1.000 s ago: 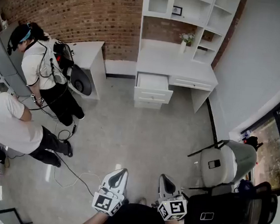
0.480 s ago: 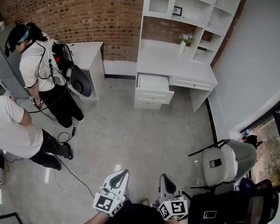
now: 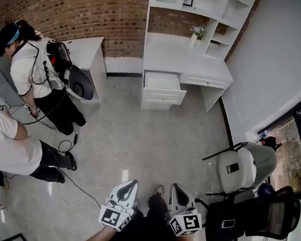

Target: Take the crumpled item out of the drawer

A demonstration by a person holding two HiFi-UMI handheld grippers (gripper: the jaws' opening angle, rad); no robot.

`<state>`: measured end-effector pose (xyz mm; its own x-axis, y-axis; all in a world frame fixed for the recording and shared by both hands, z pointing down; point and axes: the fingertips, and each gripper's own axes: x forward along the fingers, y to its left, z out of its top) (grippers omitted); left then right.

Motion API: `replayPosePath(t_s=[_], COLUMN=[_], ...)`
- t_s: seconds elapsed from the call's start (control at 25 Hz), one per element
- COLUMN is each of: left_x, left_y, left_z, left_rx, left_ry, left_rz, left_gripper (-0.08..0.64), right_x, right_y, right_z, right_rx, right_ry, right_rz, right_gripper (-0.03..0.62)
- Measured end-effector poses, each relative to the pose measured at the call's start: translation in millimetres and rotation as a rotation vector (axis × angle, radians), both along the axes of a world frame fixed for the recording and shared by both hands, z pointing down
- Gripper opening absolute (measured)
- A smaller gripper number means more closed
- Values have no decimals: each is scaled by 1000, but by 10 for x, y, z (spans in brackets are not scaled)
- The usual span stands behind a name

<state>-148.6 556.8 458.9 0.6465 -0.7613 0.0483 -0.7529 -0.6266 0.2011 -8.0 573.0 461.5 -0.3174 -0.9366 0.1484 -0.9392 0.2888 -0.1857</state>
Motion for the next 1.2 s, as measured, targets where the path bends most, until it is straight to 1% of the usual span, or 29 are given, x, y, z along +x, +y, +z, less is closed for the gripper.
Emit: replayPosePath(t_s=[0.12, 0.28, 0.44, 0.72, 0.84, 0.96, 1.08, 1.2], left_x=[60, 229, 405, 916, 1087, 1181, 1261, 1344], left_y=[-192, -603, -1198, -2222, -2558, -2884, -3188, -3551], left_z=[91, 149, 85, -103, -127, -155, -125, -71], left_rx=[-20, -24, -10, 8, 19, 9, -9, -29], left_ry=[0, -7, -37, -30, -33, -41, -56, -48], left_rz=[-6, -15, -52, -105, -140, -163, -162, -153], left_gripper=[25, 25, 25, 25, 25, 25, 25, 25], right_x=[60, 230, 405, 904, 1145, 1312, 1399, 1426], right_y=[-218, -722, -1385, -2501, -2880, -3242, -3550, -3899], right_z=[113, 201, 147, 28, 56, 68, 94, 157], right_rx=[-10, 3, 30, 50, 44, 31, 11, -7], right_ry=[-10, -10, -26, -11, 3, 0, -14, -14], right_rz=[-2, -15, -52, -129, -152, -154, -149, -149], right_gripper=[12, 12, 12, 12, 12, 12, 12, 12])
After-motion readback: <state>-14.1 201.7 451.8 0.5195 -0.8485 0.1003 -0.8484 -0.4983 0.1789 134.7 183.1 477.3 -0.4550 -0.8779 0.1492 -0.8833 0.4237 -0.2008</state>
